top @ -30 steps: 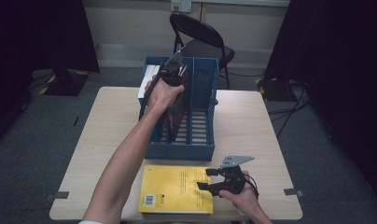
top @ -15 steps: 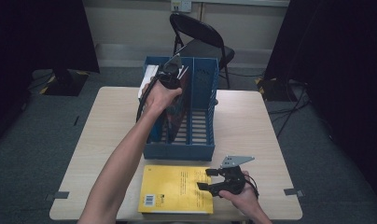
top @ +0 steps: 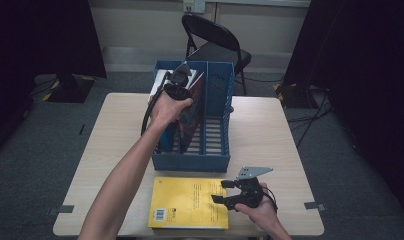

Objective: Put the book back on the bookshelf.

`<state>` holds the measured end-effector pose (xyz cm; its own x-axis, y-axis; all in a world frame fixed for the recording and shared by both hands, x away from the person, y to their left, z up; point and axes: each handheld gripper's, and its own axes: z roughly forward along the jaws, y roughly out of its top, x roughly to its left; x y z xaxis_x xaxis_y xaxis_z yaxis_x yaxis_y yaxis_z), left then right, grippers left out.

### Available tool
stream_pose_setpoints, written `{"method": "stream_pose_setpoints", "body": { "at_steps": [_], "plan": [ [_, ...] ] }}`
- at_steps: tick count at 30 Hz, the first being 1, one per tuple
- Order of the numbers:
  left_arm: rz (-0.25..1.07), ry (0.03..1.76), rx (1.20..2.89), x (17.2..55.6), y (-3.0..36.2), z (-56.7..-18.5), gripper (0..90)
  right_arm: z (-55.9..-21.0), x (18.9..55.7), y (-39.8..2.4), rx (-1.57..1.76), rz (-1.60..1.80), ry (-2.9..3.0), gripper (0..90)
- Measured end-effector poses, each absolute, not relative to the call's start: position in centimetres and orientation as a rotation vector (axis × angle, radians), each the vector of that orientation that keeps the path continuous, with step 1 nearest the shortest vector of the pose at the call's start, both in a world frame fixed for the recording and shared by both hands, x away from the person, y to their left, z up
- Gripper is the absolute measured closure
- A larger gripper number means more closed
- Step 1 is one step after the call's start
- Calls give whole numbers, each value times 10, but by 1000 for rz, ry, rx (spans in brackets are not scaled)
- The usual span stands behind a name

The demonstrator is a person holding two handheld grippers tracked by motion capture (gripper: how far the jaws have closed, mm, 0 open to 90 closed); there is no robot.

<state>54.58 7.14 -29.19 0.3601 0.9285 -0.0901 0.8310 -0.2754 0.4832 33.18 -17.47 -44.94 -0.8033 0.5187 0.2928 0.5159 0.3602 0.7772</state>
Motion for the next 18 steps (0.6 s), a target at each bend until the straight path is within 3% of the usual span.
{"method": "stream_pose_setpoints", "body": {
  "at_steps": [18],
  "plan": [
    [270, 1449, 2218, 528, 82, -297, 645, -449, 332, -174, 985, 1474, 2586, 297]
  ]
}}
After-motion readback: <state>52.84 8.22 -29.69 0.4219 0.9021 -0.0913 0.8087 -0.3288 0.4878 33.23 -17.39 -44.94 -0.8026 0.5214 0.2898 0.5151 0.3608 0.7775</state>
